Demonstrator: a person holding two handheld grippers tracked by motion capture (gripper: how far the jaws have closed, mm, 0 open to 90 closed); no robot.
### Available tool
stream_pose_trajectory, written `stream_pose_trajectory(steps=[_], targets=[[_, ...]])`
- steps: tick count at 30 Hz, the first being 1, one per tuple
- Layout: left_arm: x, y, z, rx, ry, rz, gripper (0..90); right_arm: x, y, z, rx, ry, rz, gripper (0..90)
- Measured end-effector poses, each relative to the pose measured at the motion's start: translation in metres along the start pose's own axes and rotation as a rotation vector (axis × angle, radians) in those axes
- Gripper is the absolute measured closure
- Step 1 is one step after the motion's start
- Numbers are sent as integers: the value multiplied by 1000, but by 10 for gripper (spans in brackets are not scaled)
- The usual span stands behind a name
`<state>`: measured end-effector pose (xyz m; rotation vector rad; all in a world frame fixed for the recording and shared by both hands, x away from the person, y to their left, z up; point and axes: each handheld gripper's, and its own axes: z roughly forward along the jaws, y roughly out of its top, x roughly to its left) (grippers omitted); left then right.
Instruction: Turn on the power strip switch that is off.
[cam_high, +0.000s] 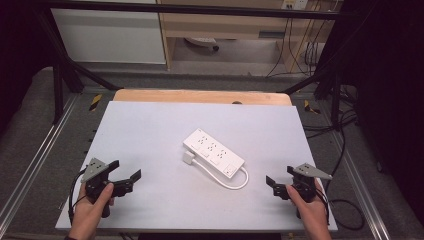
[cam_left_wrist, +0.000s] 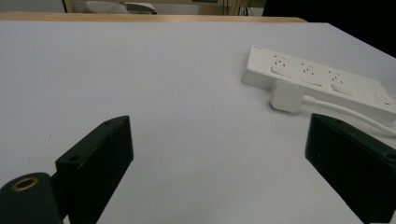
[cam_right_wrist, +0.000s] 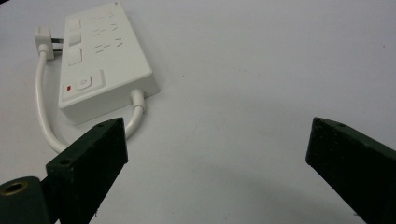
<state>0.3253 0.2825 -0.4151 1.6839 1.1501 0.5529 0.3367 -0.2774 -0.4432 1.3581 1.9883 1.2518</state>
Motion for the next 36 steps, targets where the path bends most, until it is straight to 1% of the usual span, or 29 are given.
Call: stream_pose_trajectory(steps=[2, 9, 10, 16, 20, 23, 25, 28, 30, 32, 34, 36], targets=[[0, 0, 0, 0, -2, 1, 77, 1, 0, 1, 10, 3, 2, 59], [-1, 0, 0, 1, -9, 4, 75, 2, 4, -1, 16, 9, -3, 53], [-1, -1, 0, 1, -10, 5, 75, 2, 5, -1, 16, 10, -12, 53], [-1, -1, 2, 10, -16, 16, 70, 4, 9, -3, 13, 37, -10, 46], [-2, -1, 3, 13, -20, 23, 70, 5, 11, -5, -6, 55, -15, 46], [-2, -1, 3, 12, -18, 23, 70, 7, 12, -6, -20, 78, -18, 55], [-2, -1, 3, 12, -18, 24, 70, 9, 13, -7, -40, 93, -21, 72], [-2, -2, 3, 16, -15, 25, 70, 13, 15, -8, -72, 102, -30, 71], [-2, -2, 2, 17, -13, 27, 70, 16, 18, -10, -89, 118, -20, 66], [-2, -2, 3, 16, -13, 28, 70, 17, 23, -12, -100, 134, 3, 54], [-2, -2, 3, 19, -10, 28, 69, 18, 29, -13, -105, 130, 6, 46], [-2, -2, 3, 18, -12, 30, 69, 18, 35, -14, -105, 113, -10, 41]])
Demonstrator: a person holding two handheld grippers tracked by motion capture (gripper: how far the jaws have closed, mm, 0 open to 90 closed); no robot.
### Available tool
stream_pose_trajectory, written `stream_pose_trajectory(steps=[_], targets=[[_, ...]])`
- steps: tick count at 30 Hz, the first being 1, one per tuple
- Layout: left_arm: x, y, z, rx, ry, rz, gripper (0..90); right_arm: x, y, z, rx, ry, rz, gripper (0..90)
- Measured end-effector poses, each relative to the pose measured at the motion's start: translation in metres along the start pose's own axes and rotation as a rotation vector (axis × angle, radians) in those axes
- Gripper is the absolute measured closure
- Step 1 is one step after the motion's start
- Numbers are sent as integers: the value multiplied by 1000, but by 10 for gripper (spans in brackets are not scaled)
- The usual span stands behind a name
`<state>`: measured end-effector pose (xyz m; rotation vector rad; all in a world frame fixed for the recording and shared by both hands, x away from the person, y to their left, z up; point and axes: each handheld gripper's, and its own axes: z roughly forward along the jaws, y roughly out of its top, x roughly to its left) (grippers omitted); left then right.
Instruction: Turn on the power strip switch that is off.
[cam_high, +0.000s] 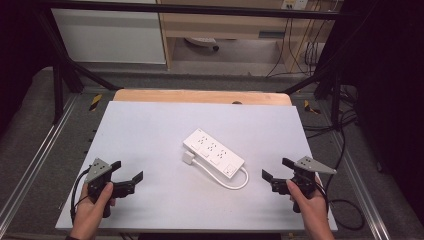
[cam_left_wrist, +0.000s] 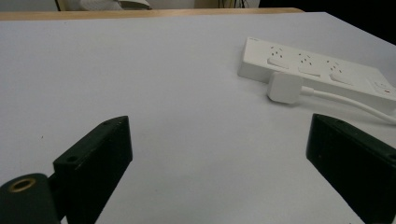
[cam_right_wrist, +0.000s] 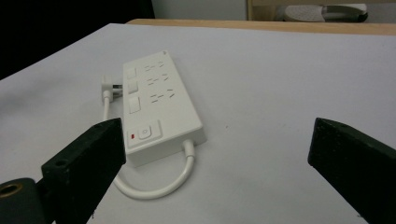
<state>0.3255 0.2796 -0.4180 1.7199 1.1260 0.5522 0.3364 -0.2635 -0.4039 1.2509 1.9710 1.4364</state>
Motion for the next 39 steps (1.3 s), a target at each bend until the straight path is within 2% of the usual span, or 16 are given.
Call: stream_pose_trajectory(steps=[4, 7, 15, 25, 39], targets=[[0, 0, 0, 3, 2, 2, 69, 0, 8, 1, -19, 37, 36, 28], [1, -1, 0, 6, 7, 4, 69, 2, 15, 3, -17, 23, 3, 27], [0, -1, 1, 7, 0, 10, 64, 12, 36, 11, -35, 25, -57, 32], [0, -1, 2, 12, 5, 8, 65, 24, 60, 30, -41, 52, -88, 25], [0, -1, 2, 16, 11, 11, 65, 37, 72, 50, -52, 75, -104, 28]])
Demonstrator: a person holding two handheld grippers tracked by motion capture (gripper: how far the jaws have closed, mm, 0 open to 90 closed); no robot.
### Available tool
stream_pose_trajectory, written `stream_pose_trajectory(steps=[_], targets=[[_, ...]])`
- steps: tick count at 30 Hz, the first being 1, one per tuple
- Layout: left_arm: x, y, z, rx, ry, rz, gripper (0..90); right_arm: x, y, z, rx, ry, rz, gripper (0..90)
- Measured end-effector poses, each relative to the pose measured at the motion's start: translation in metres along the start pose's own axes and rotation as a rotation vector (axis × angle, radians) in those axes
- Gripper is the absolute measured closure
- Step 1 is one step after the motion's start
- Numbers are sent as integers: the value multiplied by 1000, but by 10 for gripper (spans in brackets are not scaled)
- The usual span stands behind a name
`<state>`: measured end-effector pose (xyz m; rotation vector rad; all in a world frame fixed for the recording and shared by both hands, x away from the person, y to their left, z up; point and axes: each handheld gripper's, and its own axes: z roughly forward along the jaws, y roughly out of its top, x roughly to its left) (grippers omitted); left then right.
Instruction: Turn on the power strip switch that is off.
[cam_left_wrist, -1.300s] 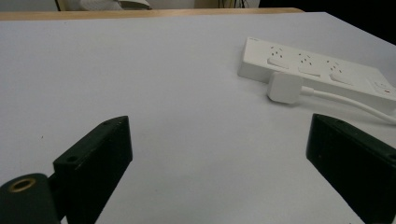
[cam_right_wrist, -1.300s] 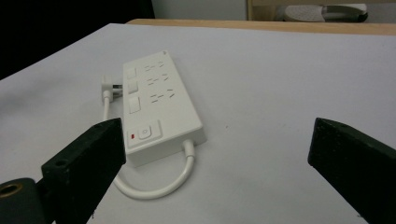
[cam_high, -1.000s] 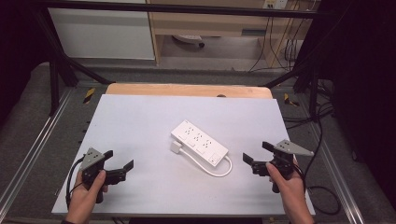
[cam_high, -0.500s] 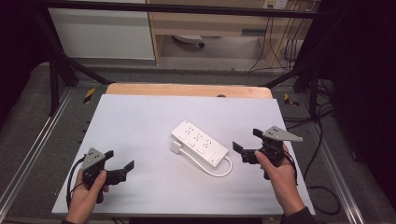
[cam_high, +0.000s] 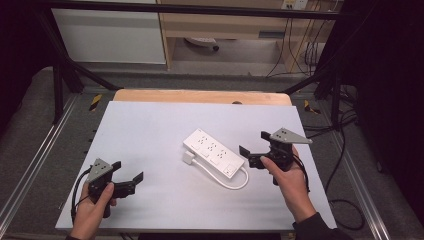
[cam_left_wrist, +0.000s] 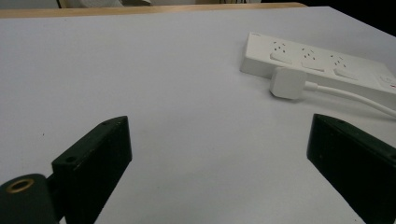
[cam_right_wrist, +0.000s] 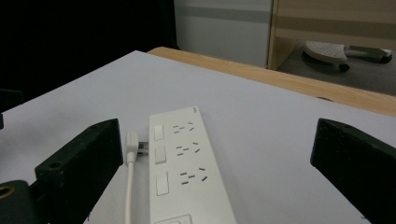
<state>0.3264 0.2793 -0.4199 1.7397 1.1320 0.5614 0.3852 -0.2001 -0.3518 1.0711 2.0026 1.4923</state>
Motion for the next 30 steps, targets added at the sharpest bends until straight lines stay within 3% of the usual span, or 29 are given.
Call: stream_pose_trajectory(steps=[23, 30], targets=[[0, 0, 0, 4, 2, 11, 64, 8, 5, 24, -16, -10, 23, 74], [0, 0, 0, 6, 2, 16, 64, 9, 5, 28, -30, 0, 45, 185]])
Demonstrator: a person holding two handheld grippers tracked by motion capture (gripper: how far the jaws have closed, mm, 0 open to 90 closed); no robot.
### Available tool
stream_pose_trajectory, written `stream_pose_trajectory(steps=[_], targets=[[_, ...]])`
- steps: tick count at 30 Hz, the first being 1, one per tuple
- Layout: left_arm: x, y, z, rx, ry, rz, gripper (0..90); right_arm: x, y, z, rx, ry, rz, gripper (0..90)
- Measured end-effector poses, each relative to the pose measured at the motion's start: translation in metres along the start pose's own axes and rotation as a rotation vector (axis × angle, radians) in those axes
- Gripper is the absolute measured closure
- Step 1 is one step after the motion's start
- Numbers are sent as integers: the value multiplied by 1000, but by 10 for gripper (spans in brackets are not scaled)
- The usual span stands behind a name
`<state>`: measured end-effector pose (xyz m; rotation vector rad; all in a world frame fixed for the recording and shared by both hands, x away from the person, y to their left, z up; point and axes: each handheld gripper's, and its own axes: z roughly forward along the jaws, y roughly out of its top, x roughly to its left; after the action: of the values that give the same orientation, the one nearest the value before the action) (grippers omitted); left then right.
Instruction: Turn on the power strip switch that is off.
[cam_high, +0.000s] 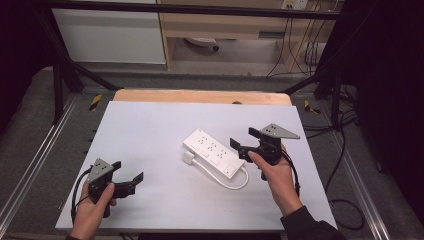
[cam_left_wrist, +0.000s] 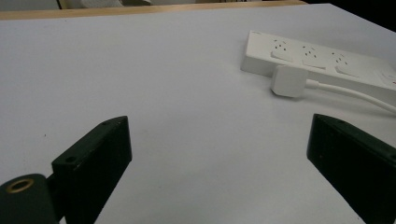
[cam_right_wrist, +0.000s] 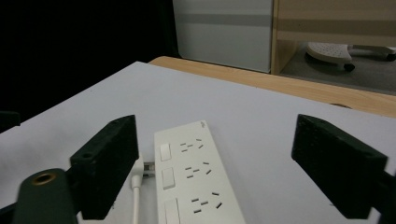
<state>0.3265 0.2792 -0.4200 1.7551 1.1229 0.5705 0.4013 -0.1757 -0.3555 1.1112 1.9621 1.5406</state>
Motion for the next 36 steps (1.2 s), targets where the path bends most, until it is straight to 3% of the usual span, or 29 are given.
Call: stream_pose_trajectory(steps=[19, 30, 36], targets=[[0, 0, 0, -3, 2, -1, 65, 15, -5, 17, -38, -10, -45, 715], [1, 0, 0, -1, 1, -3, 65, 23, -11, 31, -50, 14, -52, 870], [1, -1, 0, 1, 2, -5, 65, 26, -13, 37, -46, 28, -51, 900]])
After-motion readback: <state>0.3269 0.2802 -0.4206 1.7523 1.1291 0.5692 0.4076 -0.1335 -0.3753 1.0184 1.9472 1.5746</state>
